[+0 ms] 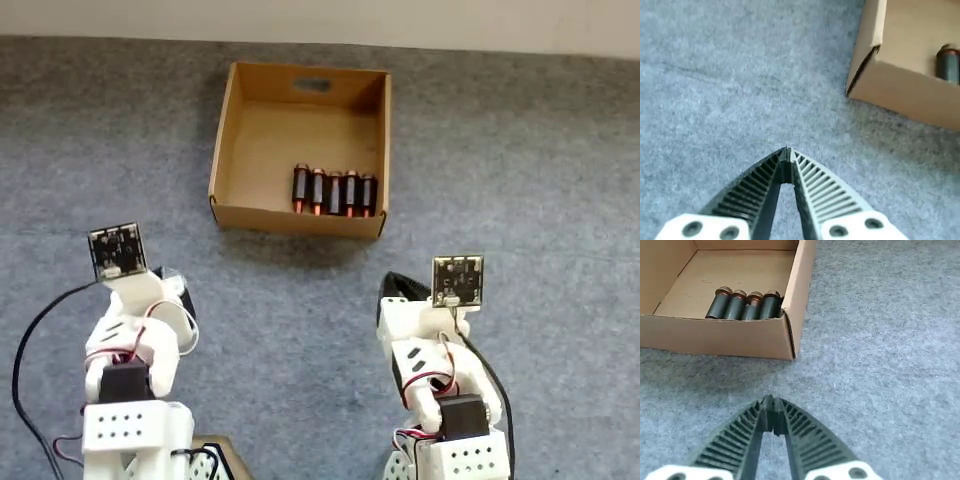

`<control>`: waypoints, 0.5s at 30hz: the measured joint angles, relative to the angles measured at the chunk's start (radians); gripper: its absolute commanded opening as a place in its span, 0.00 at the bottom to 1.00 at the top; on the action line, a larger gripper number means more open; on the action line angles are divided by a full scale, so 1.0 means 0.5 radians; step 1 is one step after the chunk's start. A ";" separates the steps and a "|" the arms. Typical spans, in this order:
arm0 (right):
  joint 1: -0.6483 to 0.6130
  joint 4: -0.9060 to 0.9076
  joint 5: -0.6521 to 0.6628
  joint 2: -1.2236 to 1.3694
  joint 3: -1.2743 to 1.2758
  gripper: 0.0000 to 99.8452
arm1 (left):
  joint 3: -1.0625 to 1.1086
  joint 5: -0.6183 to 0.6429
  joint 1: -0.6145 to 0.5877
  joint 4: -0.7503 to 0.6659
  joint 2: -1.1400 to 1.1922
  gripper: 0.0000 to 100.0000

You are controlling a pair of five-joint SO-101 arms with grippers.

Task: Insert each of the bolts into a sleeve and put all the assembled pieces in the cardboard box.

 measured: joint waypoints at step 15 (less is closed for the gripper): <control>0.000 0.000 0.000 0.000 0.000 0.01 | 0.101 0.000 0.126 0.074 -0.249 0.01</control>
